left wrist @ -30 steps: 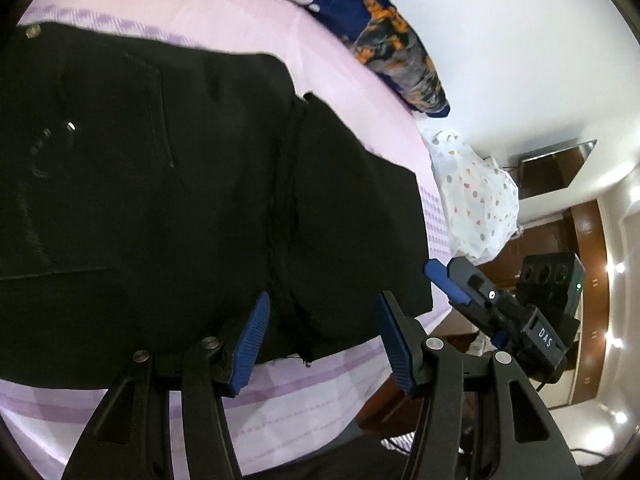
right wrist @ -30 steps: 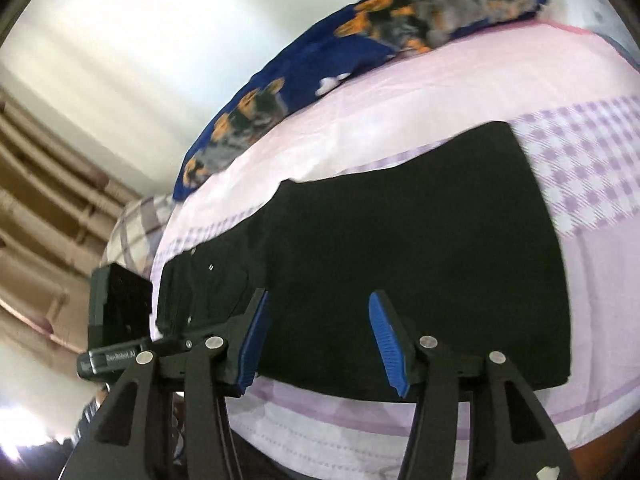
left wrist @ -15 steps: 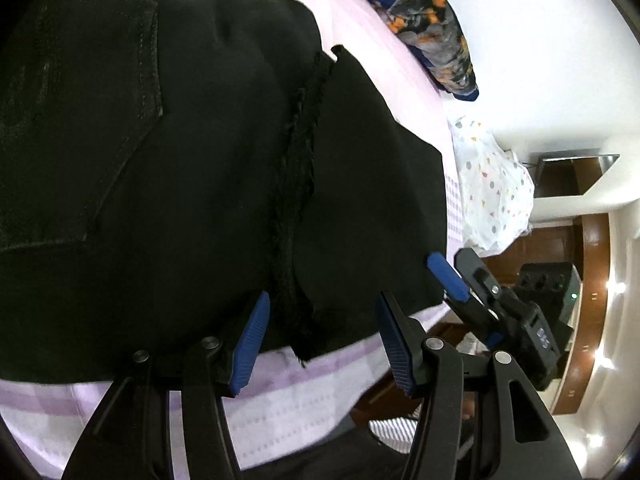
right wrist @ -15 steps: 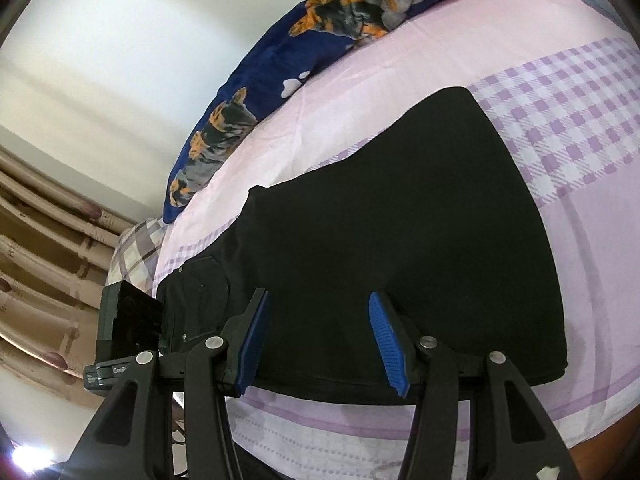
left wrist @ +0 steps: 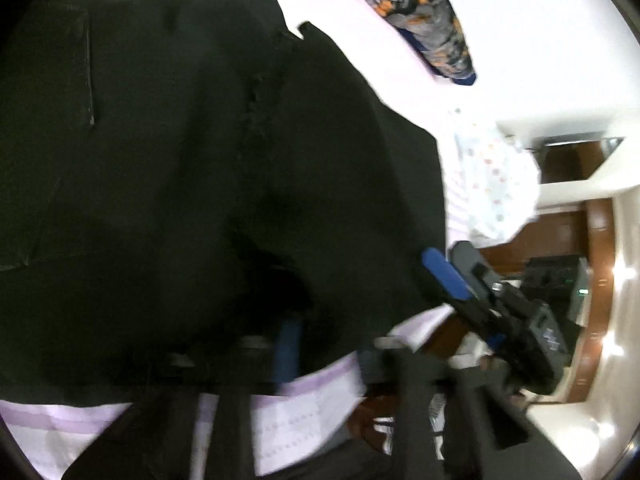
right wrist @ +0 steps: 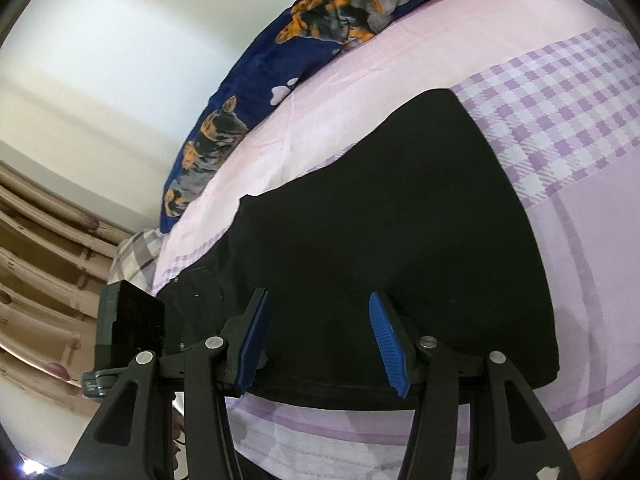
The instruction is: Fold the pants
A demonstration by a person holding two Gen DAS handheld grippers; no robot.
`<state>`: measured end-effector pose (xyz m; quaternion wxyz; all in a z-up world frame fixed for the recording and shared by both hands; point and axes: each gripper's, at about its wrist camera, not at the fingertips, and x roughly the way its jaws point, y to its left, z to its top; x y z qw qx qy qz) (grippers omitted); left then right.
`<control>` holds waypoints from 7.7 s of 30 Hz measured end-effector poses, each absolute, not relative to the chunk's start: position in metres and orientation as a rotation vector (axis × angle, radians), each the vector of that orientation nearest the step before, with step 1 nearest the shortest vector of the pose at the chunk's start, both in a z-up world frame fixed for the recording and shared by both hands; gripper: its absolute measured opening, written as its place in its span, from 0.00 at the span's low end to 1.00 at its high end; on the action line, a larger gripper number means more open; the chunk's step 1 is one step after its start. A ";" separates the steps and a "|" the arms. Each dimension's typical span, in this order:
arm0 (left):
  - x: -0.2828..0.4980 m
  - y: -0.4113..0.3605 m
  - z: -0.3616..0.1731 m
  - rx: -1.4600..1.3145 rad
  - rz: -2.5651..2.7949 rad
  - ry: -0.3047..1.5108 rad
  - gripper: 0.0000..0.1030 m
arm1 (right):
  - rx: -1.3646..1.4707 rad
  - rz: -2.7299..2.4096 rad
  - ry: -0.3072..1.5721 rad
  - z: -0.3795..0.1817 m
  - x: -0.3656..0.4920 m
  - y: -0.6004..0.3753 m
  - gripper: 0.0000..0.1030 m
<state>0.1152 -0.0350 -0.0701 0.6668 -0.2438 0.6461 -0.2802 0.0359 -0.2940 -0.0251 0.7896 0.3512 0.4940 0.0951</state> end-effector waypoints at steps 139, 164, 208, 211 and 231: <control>0.096 -0.122 -0.007 -0.048 -0.754 1.104 0.28 | 0.553 0.115 1.056 0.019 0.034 -0.330 0.77; 0.115 -0.023 -0.031 -0.138 -0.530 1.102 0.47 | 0.594 0.389 1.127 -0.035 0.093 -0.312 0.74; 0.120 -0.054 0.000 -0.178 -0.655 1.014 0.49 | 0.763 0.272 1.084 -0.018 0.092 -0.348 0.11; 0.119 -0.068 -0.006 -0.141 -0.688 1.045 0.49 | 0.804 0.245 1.098 -0.036 0.085 -0.357 0.11; 0.095 -0.090 -0.048 -0.066 -0.729 1.130 0.50 | 0.836 0.131 1.095 -0.009 0.021 -0.388 0.34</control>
